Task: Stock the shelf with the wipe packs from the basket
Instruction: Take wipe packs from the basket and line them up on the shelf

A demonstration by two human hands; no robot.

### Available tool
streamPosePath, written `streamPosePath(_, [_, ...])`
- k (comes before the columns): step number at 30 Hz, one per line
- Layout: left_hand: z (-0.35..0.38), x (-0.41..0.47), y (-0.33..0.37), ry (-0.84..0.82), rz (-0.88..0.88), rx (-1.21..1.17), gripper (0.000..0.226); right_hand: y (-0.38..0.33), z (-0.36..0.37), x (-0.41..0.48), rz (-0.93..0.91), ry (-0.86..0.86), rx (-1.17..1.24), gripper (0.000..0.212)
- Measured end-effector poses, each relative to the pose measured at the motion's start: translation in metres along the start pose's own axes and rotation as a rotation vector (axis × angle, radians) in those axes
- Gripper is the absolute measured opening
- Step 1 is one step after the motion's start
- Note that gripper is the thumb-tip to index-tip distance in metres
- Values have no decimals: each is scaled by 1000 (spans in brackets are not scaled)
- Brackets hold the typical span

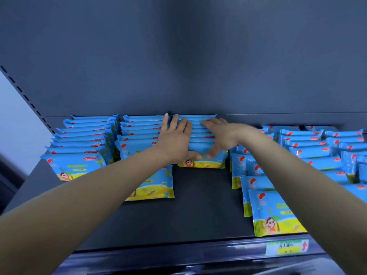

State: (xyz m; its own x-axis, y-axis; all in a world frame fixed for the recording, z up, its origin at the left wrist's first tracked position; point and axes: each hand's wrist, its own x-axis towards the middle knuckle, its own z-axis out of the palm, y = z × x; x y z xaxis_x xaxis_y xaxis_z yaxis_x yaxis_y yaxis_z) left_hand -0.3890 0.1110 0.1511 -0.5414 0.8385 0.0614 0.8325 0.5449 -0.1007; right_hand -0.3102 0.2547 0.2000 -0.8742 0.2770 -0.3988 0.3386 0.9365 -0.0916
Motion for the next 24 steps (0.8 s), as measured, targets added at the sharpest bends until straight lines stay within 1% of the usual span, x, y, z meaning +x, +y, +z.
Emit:
streamPosePath(1, [0, -3, -4, 3, 18, -31, 107, -4, 7, 1, 13, 46, -85, 116])
streamPosePath(2, [-1, -6, -8, 16, 33, -66, 106, -7, 13, 3, 26, 90, -117, 117])
streamPosePath(4, [-1, -17, -16, 89, 50, -123, 99, -8, 18, 4, 39, 128, -118, 118])
streamPosePath(7, [-3, -33, -27, 235, 47, -146, 71, -10, 18, 3, 61, 129, -146, 118])
streamPosePath(8, [-4, -37, -30, 261, 44, -151, 60, -13, 18, 2, 69, 133, -168, 117])
streamPosePath(10, [-6, -46, -36, 255, 45, -165, 44, -17, 20, 1, 79, 137, -219, 117])
streamPosePath(12, [-6, -54, -42, 183, 64, -174, 35, -20, 20, -1, 78, 158, -262, 115])
streamPosePath(13, [-5, -58, -45, 125, 77, -159, 35, -21, 20, -2, 76, 179, -292, 112])
streamPosePath(14, [-4, -63, -48, 55, 86, -125, 37, -23, 20, -3, 73, 204, -332, 109])
streamPosePath(17, [0, -74, -54, -182, 70, -6, 58, -28, 22, -4, 73, 268, -433, 101])
streamPosePath(18, [2, -76, -54, -237, 63, 12, 61, -30, 22, -5, 78, 279, -450, 100])
streamPosePath(24, [2, -78, -52, -385, 60, 13, 61, -36, 26, -9, 114, 263, -451, 105])
